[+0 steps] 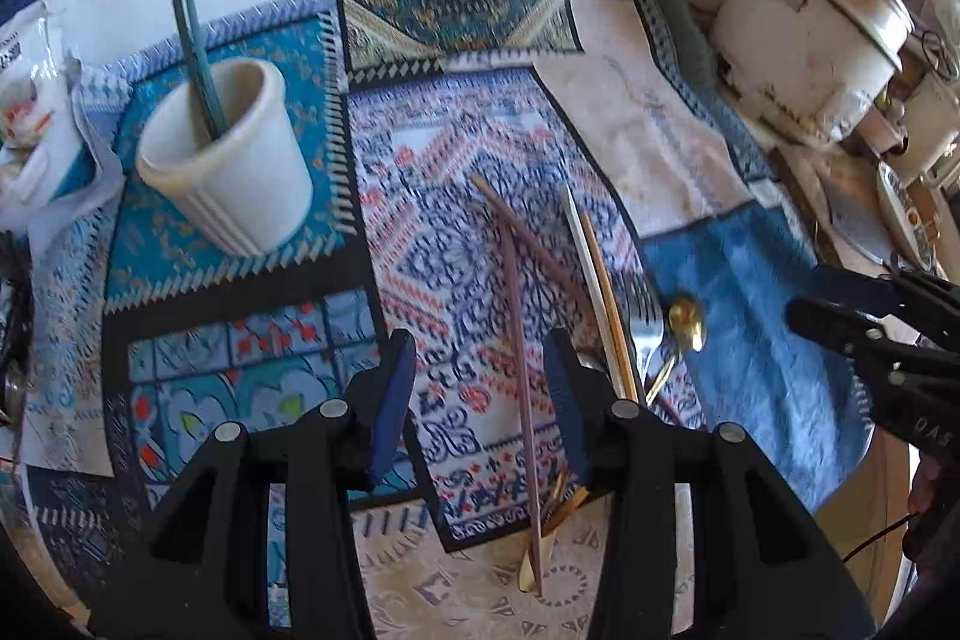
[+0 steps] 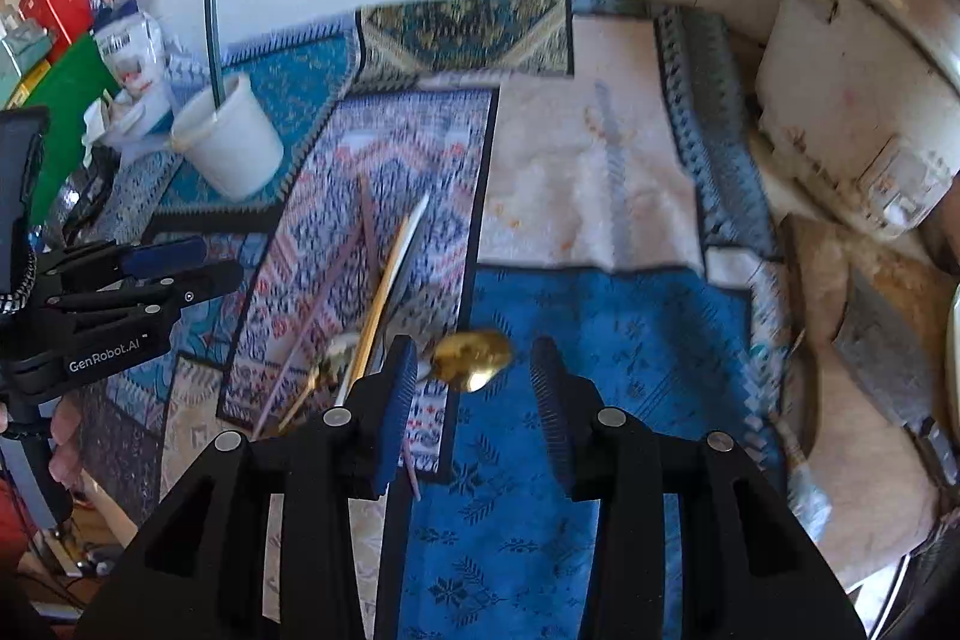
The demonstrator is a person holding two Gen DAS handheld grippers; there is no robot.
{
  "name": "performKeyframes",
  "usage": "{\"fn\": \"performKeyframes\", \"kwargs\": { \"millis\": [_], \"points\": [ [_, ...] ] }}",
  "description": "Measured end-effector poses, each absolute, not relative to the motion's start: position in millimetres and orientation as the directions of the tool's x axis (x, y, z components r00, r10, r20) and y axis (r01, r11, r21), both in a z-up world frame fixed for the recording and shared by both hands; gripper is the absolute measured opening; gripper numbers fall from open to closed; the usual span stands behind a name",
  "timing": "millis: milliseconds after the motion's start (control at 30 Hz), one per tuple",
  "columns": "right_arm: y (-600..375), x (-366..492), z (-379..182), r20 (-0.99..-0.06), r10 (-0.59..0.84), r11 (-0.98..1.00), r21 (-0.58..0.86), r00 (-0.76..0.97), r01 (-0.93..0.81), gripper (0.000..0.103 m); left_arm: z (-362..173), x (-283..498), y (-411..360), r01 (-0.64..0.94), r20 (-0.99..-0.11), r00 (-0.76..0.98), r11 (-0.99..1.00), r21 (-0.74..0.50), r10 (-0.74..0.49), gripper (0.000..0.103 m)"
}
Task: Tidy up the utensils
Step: 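Grasp the brown chopstick with the left tool while the right tool grasps the silver fork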
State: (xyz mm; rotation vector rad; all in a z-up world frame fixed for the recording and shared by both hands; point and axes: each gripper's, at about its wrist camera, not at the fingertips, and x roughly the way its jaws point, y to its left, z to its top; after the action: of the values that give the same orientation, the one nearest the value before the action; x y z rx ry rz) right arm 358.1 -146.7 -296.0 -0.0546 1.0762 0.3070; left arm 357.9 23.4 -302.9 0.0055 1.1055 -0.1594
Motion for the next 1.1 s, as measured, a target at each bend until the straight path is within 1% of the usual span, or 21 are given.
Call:
{"fn": "performKeyframes", "kwargs": {
  "millis": [100,233,300,333,467,500,567,667,933,1100],
  "points": [
    [-141.6,353.5,-313.5,-0.884,0.248,0.949,0.138,0.396,-0.284,0.036,-316.6,351.7,15.5,0.137,-0.902,0.415,0.988,-0.071,-0.123,0.043],
    [-130.4,352.1,-330.0,-0.885,0.324,0.928,0.229,0.333,-0.295,0.036,-328.5,345.0,9.8,0.158,-0.908,0.394,0.984,-0.082,-0.139,0.043],
    [-124.8,352.7,-334.7,-0.882,0.337,0.925,0.246,0.328,-0.289,0.033,-334.1,343.6,9.8,0.154,-0.910,0.390,0.984,-0.084,-0.139,0.041],
    [-122.0,352.8,-336.9,-0.880,0.347,0.923,0.260,0.323,-0.285,0.032,-336.9,343.4,10.3,0.150,-0.912,0.385,0.985,-0.089,-0.141,0.038],
    [-113.2,356.9,-343.9,-0.876,0.376,0.914,0.298,0.300,-0.275,0.020,-346.3,343.1,15.1,0.141,-0.921,0.353,0.983,-0.121,-0.164,0.018],
    [-111.8,358.6,-345.2,-0.875,0.385,0.911,0.309,0.292,-0.273,0.017,-347.1,343.0,17.3,0.136,-0.921,0.352,0.983,-0.125,-0.166,0.016],
    [-109.4,362.0,-347.1,-0.874,0.392,0.909,0.319,0.288,-0.268,0.012,-346.9,341.7,22.7,0.125,-0.919,0.354,0.982,-0.139,-0.175,0.016],
    [-103.7,368.1,-350.7,-0.882,0.384,0.910,0.312,0.274,-0.273,0.011,-346.2,339.4,30.4,0.114,-0.917,0.356,0.983,-0.146,-0.178,0.016],
    [-99.1,381.4,-356.5,-0.890,0.368,0.918,0.302,0.269,-0.256,0.010,-349.2,340.1,35.7,0.124,-0.922,0.335,0.979,-0.163,-0.196,0.016],
    [-90.9,387.0,-356.4,-0.902,0.335,0.925,0.259,0.273,-0.280,0.010,-353.3,347.3,37.0,0.120,-0.923,0.313,0.973,-0.197,-0.225,0.016]
  ]
}}
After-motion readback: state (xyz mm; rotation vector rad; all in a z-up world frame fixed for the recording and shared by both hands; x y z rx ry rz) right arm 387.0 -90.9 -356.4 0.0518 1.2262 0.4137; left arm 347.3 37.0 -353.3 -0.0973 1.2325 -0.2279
